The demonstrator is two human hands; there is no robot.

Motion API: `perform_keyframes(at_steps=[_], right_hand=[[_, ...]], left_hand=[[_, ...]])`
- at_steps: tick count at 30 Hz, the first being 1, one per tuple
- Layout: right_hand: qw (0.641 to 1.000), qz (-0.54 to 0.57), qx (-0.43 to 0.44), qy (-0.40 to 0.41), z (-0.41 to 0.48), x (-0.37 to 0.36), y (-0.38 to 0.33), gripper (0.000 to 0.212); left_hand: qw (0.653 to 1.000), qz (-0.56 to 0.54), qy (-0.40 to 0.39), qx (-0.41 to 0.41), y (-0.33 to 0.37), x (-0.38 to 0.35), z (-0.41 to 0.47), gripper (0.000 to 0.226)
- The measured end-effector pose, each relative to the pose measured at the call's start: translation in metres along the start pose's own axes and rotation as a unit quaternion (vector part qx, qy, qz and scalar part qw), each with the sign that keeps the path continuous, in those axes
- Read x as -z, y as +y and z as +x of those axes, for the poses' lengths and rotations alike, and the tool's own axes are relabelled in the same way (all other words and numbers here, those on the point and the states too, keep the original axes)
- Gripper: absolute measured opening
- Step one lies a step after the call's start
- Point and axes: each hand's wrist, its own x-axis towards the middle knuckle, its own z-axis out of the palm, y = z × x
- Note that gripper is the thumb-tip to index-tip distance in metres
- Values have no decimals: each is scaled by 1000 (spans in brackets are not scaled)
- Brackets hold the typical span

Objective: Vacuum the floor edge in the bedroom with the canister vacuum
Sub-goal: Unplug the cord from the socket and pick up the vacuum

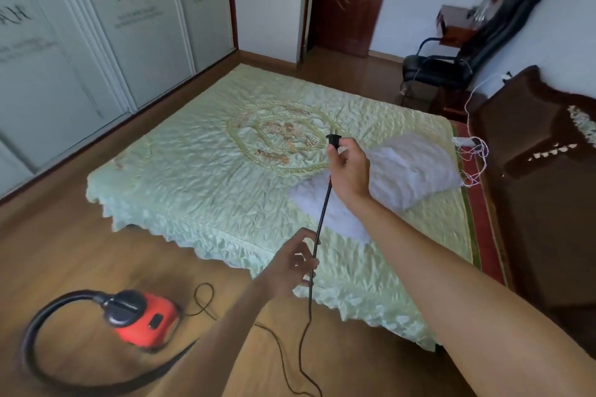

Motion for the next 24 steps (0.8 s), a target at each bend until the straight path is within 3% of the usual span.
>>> perform_keyframes(at_steps=[11, 24], right_hand=[[990, 22, 62, -126, -16, -149, -87, 20], [941, 96, 132, -297, -46, -306, -156, 9]], left_hand=[[985, 24, 171, -22, -13, 105, -70, 32], [934, 23, 355, 29, -34, 195, -121, 29]])
